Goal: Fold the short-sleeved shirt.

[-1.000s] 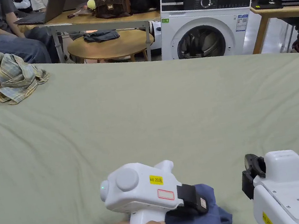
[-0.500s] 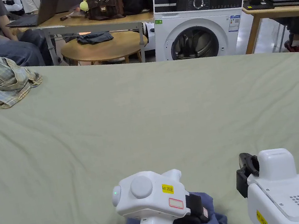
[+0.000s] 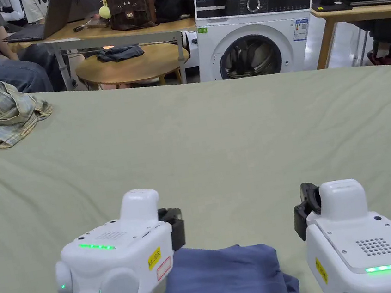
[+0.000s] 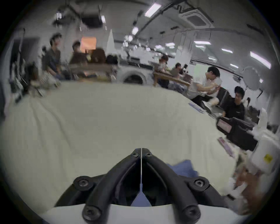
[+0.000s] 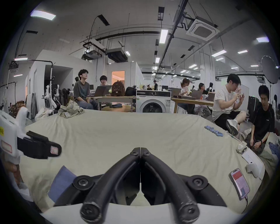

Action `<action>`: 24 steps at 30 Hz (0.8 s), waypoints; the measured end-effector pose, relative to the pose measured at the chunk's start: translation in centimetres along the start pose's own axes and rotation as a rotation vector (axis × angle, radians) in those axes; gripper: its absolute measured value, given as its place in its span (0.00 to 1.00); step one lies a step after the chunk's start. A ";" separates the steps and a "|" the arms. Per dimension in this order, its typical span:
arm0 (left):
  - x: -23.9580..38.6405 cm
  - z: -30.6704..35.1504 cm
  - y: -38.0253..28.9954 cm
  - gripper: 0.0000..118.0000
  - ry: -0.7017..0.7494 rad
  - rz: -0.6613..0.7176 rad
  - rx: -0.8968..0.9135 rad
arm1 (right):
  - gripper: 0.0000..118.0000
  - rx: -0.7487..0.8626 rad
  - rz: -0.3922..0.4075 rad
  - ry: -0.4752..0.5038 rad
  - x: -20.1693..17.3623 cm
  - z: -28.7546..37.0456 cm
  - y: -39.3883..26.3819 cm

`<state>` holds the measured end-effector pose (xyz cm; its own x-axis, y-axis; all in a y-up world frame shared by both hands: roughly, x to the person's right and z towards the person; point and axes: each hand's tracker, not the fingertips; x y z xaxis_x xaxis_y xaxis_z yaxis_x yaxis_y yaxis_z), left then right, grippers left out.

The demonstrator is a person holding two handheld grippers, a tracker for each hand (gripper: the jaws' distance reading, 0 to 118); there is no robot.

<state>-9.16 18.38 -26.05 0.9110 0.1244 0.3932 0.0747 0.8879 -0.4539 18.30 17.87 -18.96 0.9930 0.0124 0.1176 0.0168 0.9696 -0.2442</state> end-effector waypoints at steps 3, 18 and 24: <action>-0.2 1.2 -1.2 0.00 0.108 -0.060 0.192 | 0.00 0.037 0.006 -0.012 -0.3 -0.1 0.2; -1.2 3.7 -2.4 0.00 0.275 -0.057 0.393 | 0.00 -0.050 0.040 0.077 -2.1 2.3 0.3; -2.7 4.2 -2.5 0.00 0.271 -0.009 0.350 | 0.00 -0.329 0.068 0.204 -5.1 1.4 -4.1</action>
<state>-13.50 17.68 -22.57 0.9879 0.0366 0.1508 -0.0161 0.9907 -0.1349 12.98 14.18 -17.25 0.9954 -0.0075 -0.0954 -0.0459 0.8375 -0.5446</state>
